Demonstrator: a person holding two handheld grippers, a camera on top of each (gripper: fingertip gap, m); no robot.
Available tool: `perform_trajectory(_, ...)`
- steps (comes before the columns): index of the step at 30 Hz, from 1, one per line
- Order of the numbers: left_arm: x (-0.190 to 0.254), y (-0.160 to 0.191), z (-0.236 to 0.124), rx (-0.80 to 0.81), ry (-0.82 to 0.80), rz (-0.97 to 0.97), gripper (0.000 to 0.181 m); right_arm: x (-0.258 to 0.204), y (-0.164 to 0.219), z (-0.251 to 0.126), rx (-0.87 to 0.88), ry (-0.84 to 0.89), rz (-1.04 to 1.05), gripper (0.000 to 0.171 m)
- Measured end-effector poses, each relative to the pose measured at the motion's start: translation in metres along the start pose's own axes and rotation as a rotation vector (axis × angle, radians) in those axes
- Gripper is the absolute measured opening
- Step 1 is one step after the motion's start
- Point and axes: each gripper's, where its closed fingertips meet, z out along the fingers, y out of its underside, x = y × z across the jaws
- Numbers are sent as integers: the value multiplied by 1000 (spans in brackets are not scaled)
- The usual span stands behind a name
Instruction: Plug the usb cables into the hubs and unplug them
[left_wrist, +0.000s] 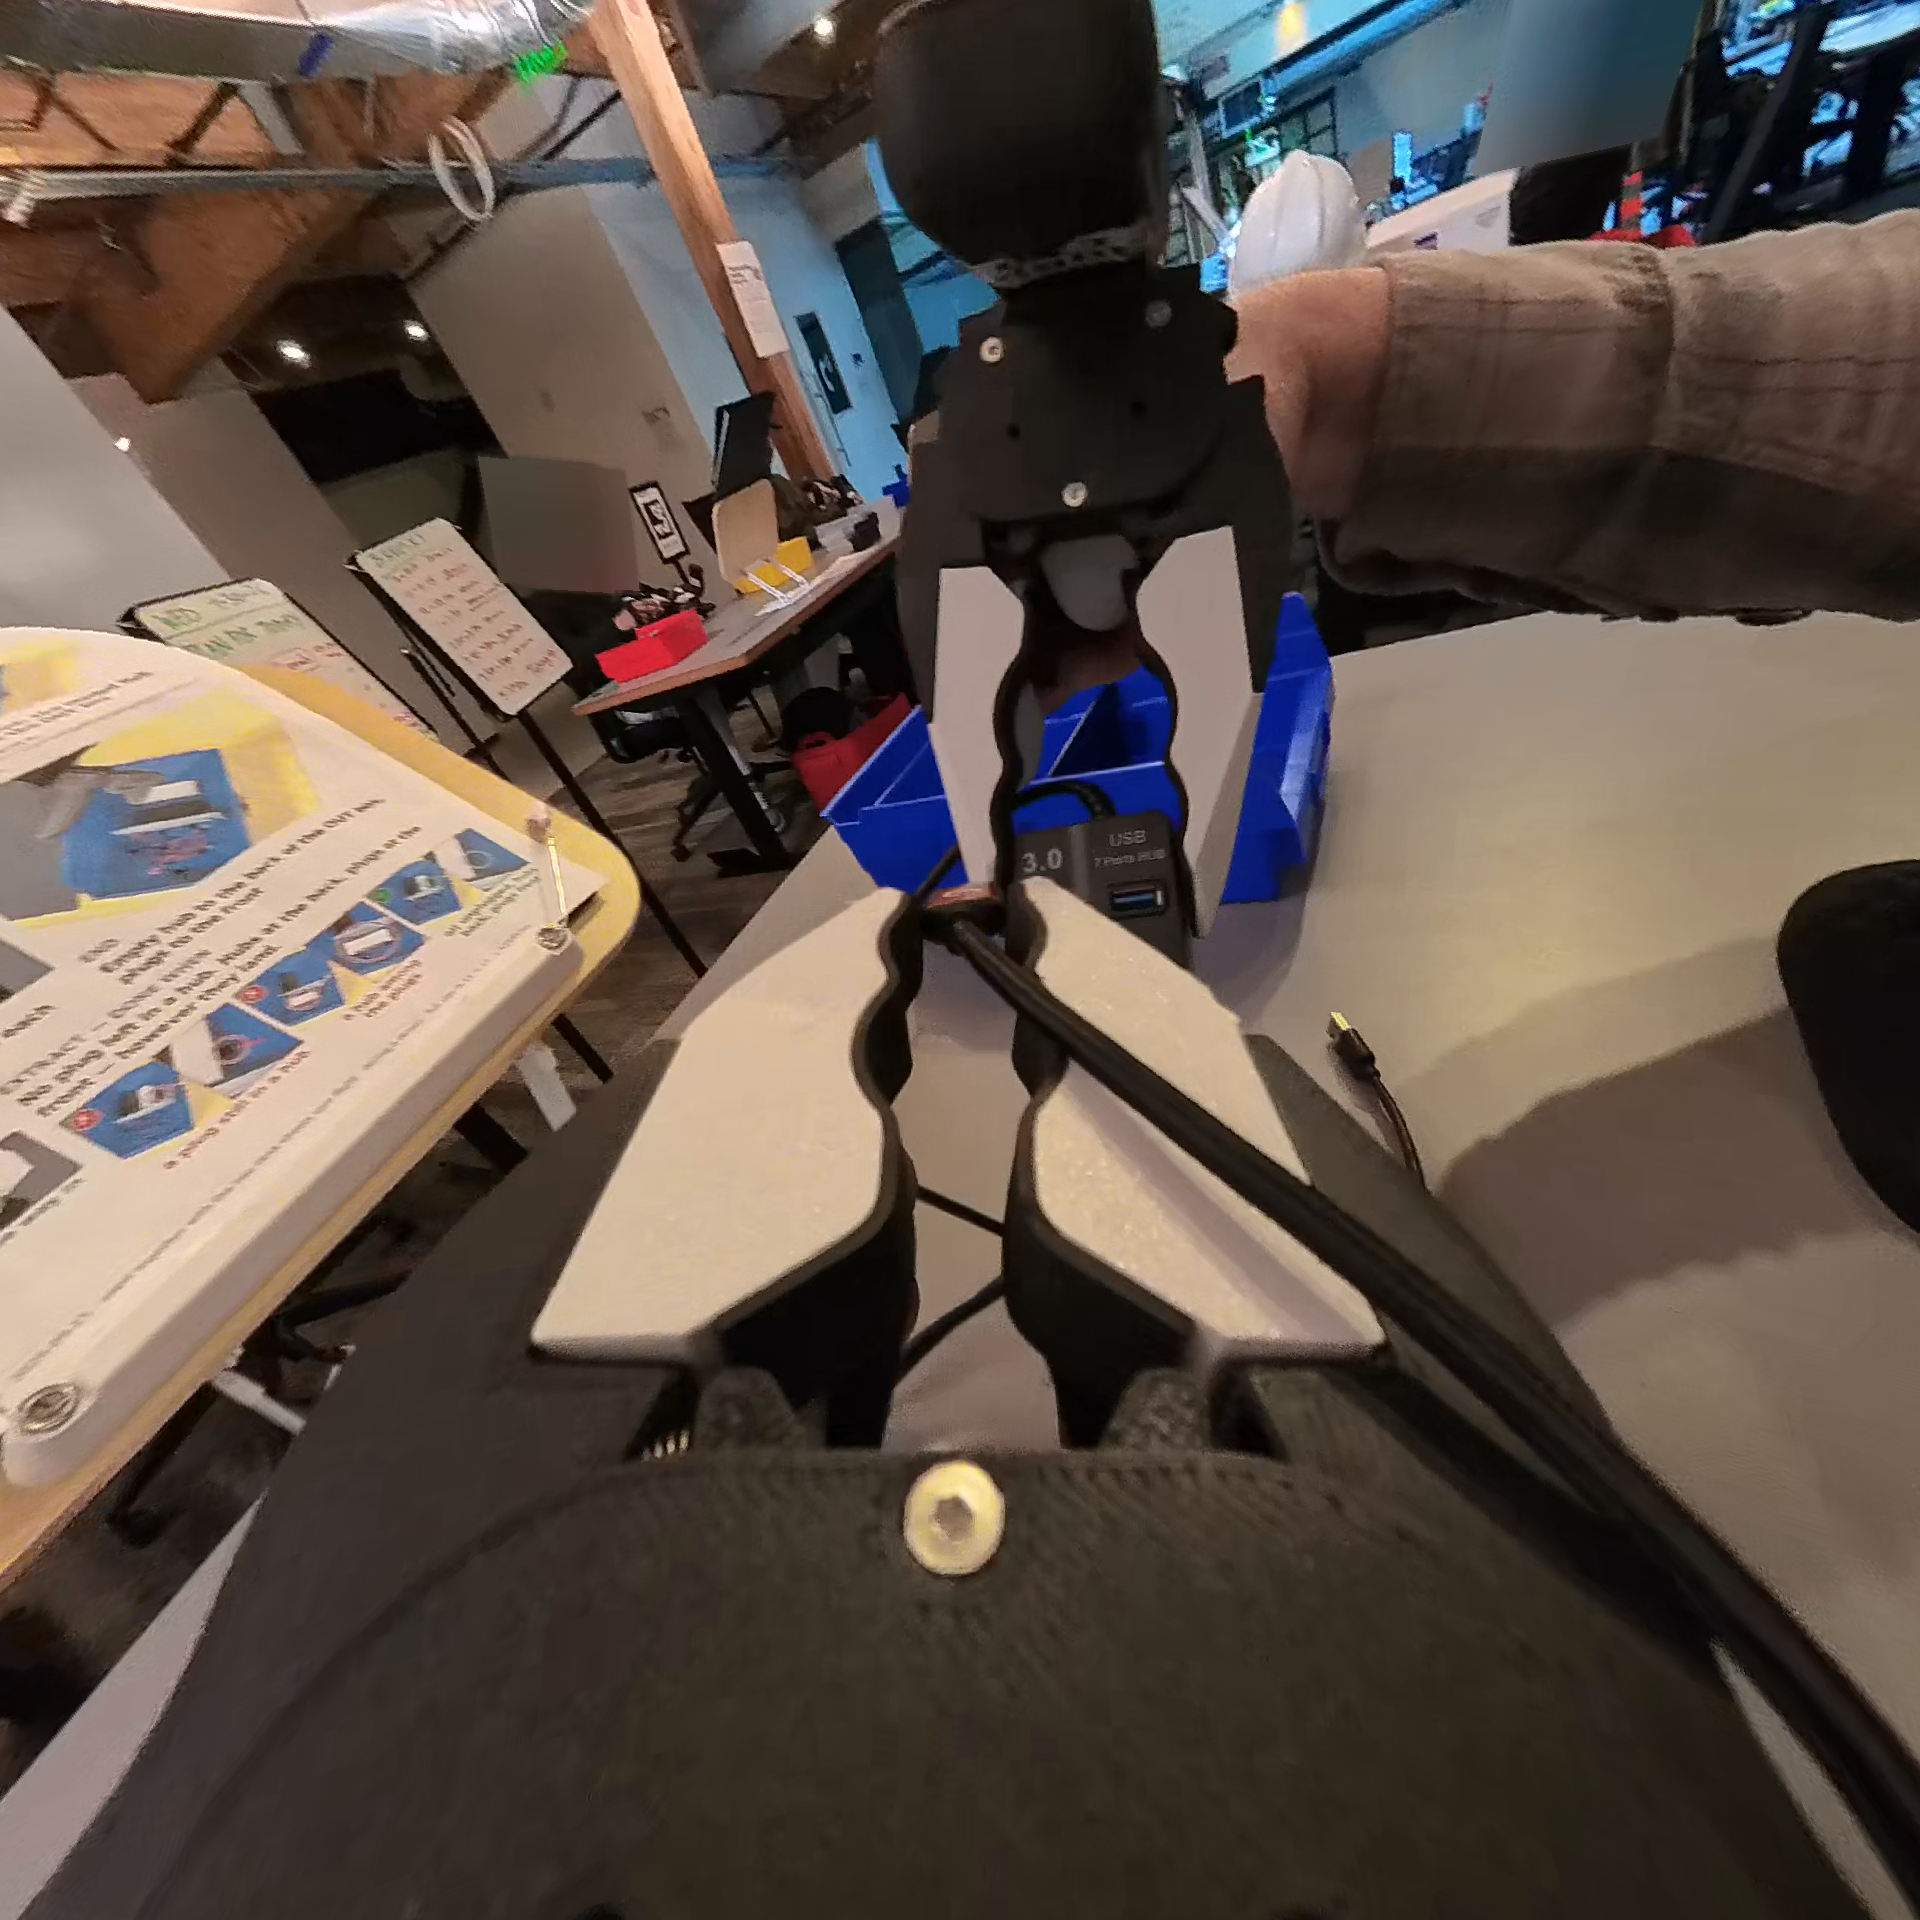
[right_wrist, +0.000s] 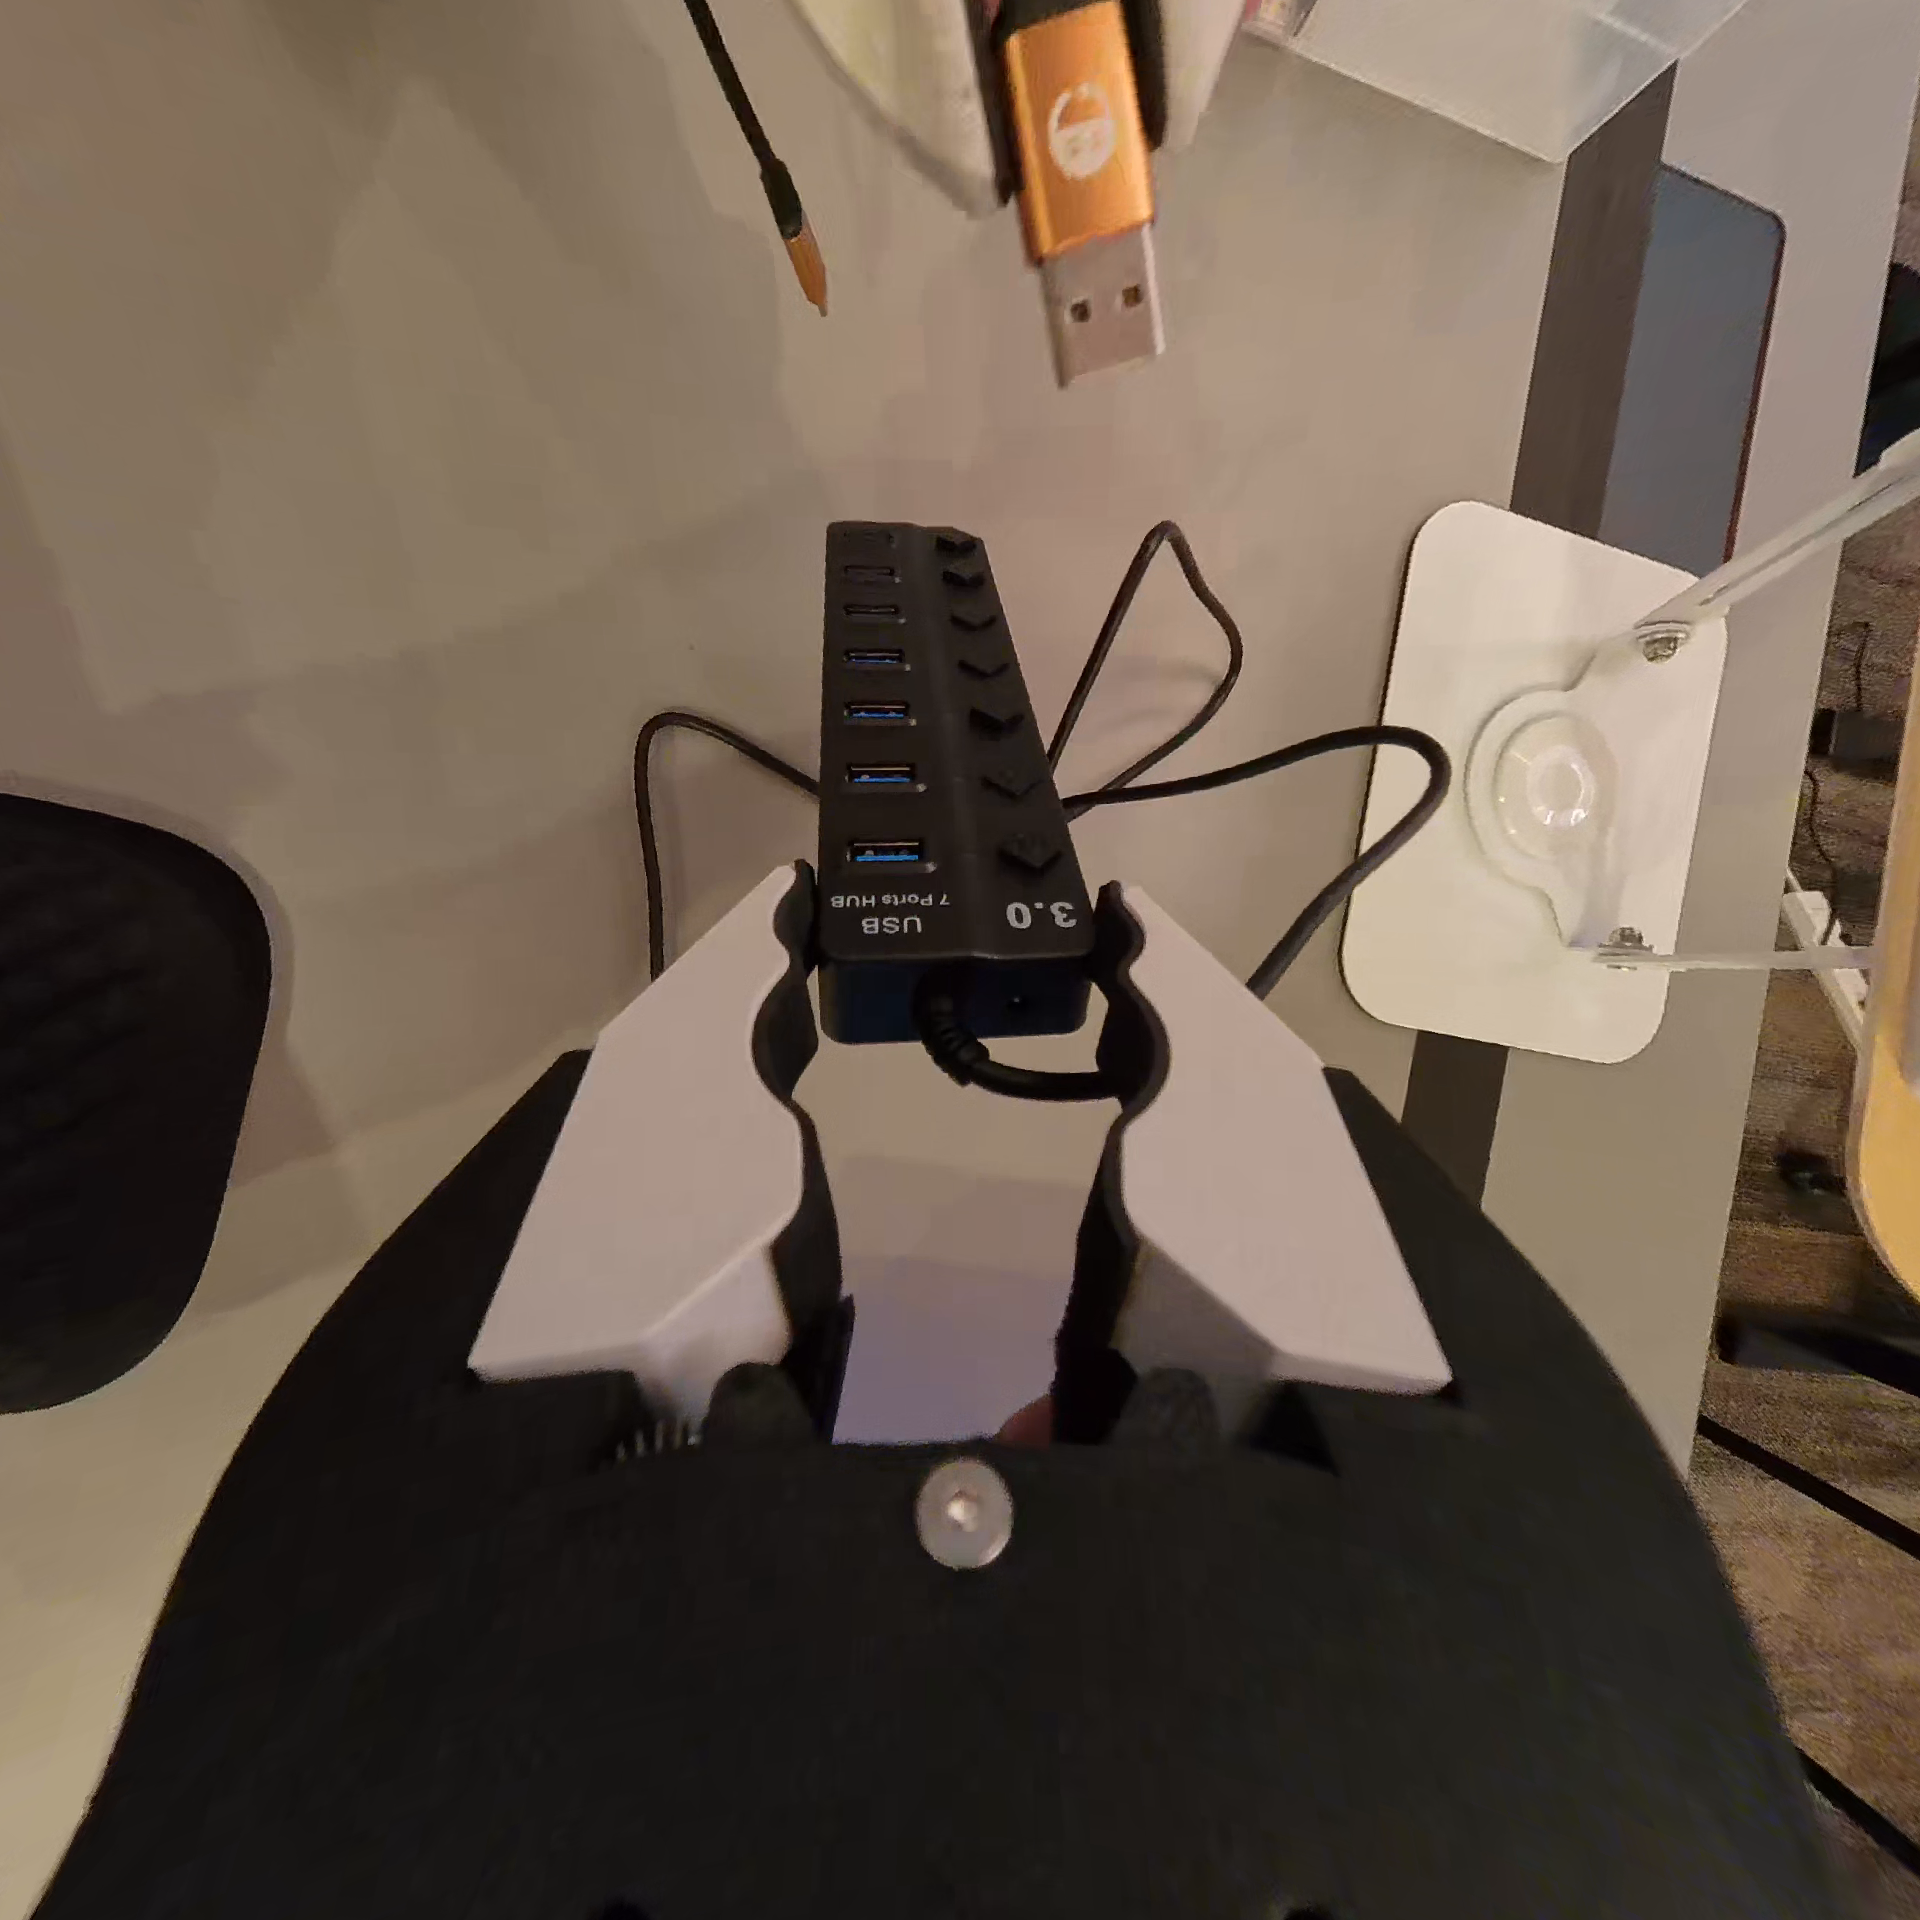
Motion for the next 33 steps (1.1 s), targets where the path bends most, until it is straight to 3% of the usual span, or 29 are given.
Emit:
perform_trajectory(17,27,23,14,-102,128,-31,16,3,-13,21,-35,-37,-49,51)
perform_trajectory(33,34,23,16,-97,220,-247,16,5,-12,27,19,-42,-68,51)
